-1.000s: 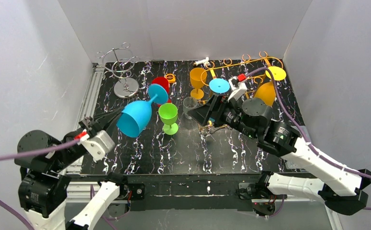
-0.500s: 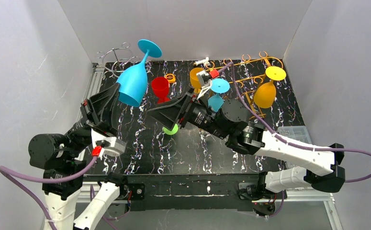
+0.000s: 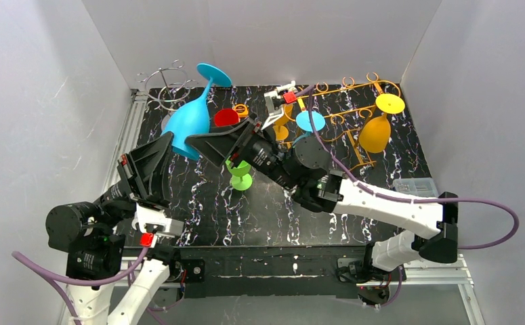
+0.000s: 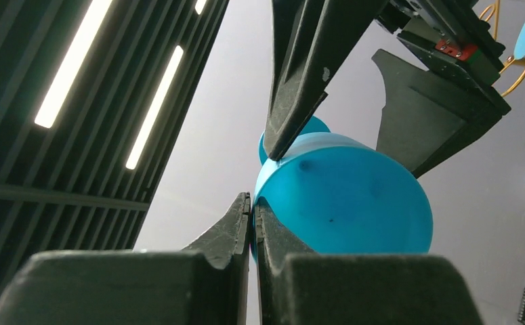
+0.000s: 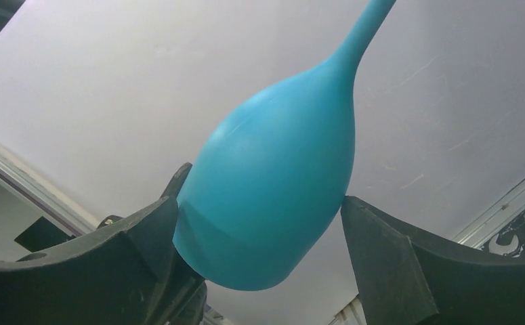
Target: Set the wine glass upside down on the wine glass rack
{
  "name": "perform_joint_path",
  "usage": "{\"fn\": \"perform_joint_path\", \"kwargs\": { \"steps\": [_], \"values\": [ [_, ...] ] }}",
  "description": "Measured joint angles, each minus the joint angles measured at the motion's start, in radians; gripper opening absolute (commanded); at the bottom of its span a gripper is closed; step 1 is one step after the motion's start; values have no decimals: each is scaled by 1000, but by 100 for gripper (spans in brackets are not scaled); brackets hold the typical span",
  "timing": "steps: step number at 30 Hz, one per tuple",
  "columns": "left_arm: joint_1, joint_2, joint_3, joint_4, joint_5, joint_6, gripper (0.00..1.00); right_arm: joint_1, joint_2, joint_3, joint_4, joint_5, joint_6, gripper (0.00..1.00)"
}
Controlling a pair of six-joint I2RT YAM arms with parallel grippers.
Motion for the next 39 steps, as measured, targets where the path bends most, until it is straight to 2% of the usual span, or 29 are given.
{"fn": "perform_joint_path", "kwargs": {
  "steps": [7, 20, 29, 37, 39],
  "values": [
    [2, -14, -24, 10, 0, 64, 0, -1, 33, 2, 53, 5, 16, 98],
    [5, -62, -75, 39, 3, 179, 0, -10, 189, 86, 207, -35, 156, 98],
    [5, -98, -122, 43, 86, 247, 0, -11, 209, 87, 227, -95, 229, 98],
    [5, -98, -124, 40, 116, 275, 0, -22, 203, 85, 225, -137, 251, 75],
    [5, -99, -128, 39, 121, 284, 17, -23, 190, 85, 193, -138, 237, 72]
  ]
}}
